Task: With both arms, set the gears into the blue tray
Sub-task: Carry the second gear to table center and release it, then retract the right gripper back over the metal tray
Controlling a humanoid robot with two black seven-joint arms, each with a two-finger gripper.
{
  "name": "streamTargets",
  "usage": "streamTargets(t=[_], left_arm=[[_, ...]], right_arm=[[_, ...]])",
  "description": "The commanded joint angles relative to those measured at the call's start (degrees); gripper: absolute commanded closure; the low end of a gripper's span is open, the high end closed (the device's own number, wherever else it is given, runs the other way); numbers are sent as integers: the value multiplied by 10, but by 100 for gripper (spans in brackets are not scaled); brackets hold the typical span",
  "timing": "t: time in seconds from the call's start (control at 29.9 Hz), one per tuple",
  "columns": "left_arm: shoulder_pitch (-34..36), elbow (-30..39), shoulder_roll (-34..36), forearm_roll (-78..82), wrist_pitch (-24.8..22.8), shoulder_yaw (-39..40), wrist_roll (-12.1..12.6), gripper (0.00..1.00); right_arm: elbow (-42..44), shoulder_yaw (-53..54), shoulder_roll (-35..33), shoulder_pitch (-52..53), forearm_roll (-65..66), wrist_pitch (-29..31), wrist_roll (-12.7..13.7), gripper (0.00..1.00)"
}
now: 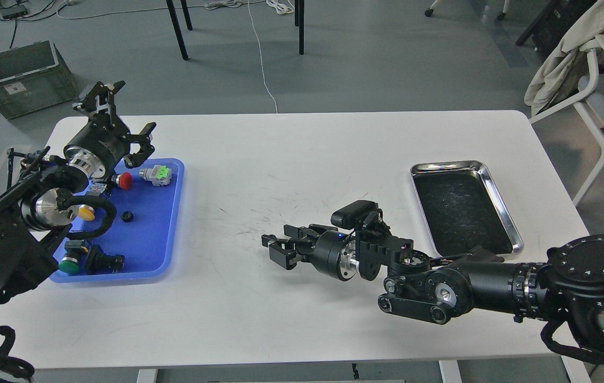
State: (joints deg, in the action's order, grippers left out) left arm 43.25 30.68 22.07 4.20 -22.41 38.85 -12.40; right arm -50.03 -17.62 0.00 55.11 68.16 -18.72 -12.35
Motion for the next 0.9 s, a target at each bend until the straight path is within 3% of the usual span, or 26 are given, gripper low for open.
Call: streamTargets(t=[0.0,0.13,0.5,0.57,0.74,0.87], left_arm=[[0,0,1,0,0,0,0,2],[-1,0,5,0,1,-1,1,2],[3,5,10,33,11,0,1,2],[2,14,12,37,11,0,3,2],[-3,96,65,108,11,0,6,2],[-9,210,133,178,12,-1,10,2]], right_arm=[[2,38,0,2,-2,-1,0,24],[17,121,0,5,-6,3,0,17],[49,422,0,1,-144,6,6,12],[47,480,0,-8,-180,6,7,6],[21,606,-6,-64,-235,7,9,5],[6,678,-81,-105,-337,37,13,5]])
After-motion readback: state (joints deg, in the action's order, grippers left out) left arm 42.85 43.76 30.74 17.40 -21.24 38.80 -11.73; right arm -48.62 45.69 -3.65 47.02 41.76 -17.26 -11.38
